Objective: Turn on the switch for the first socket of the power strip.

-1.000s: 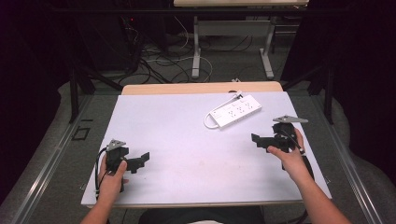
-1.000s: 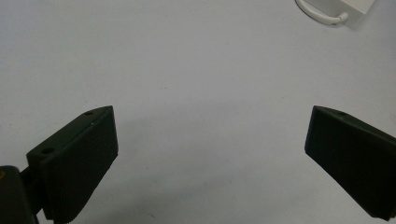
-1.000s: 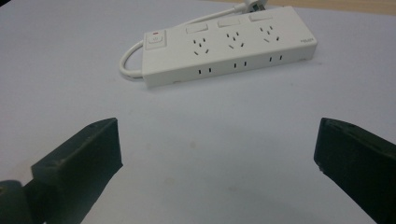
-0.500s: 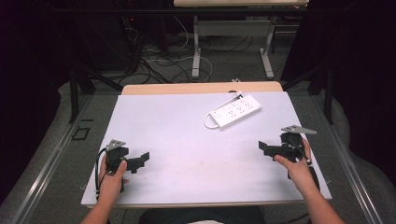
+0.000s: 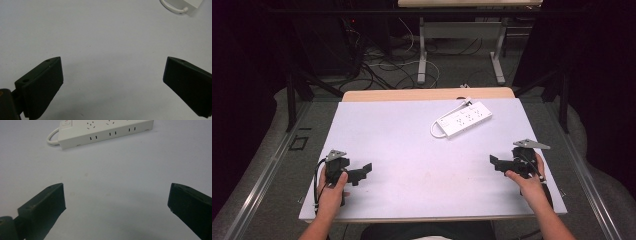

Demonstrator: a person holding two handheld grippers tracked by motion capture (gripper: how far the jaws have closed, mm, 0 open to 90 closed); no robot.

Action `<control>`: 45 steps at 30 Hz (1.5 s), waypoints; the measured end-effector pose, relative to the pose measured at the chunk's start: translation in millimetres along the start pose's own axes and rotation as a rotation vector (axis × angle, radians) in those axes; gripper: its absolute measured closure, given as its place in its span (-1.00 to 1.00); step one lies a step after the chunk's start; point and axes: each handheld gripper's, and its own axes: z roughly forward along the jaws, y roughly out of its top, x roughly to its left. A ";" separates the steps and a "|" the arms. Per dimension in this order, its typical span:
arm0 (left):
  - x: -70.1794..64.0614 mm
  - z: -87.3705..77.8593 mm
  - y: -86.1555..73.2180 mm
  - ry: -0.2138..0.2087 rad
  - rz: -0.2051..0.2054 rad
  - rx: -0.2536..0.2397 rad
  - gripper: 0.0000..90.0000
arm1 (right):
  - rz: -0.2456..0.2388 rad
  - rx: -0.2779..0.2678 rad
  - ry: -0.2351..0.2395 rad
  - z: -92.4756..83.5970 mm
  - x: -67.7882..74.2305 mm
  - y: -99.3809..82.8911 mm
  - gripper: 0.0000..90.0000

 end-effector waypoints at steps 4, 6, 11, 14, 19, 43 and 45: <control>0.0 -0.1 0.0 0.000 0.000 -0.003 -0.94 | 0.021 -0.003 -0.017 0.8 -5.1 -3.2 -0.98; -0.1 -0.2 0.0 0.000 0.001 -0.003 -0.94 | 0.025 -0.007 -0.029 1.9 -8.3 -5.4 -0.97; 0.0 -0.2 0.0 -0.001 0.001 -0.003 -0.94 | 0.041 0.008 -0.038 3.5 -12.6 -9.4 -0.97; -0.1 -0.3 0.1 -0.002 0.002 -0.003 -0.94 | 0.024 0.010 -0.049 5.4 -14.2 -11.5 -0.97; -0.3 -0.4 0.2 -0.002 0.000 -0.004 -0.94 | 0.013 0.009 -0.068 6.7 -13.8 -13.8 -0.97; -0.8 -0.8 0.8 -0.005 0.009 -0.007 -0.94 | 0.030 0.000 -0.074 6.6 -16.0 -16.8 -0.96; -0.4 -1.1 1.2 -0.006 0.010 0.000 -0.94 | 0.030 0.002 -0.070 6.1 -16.3 -16.6 -0.96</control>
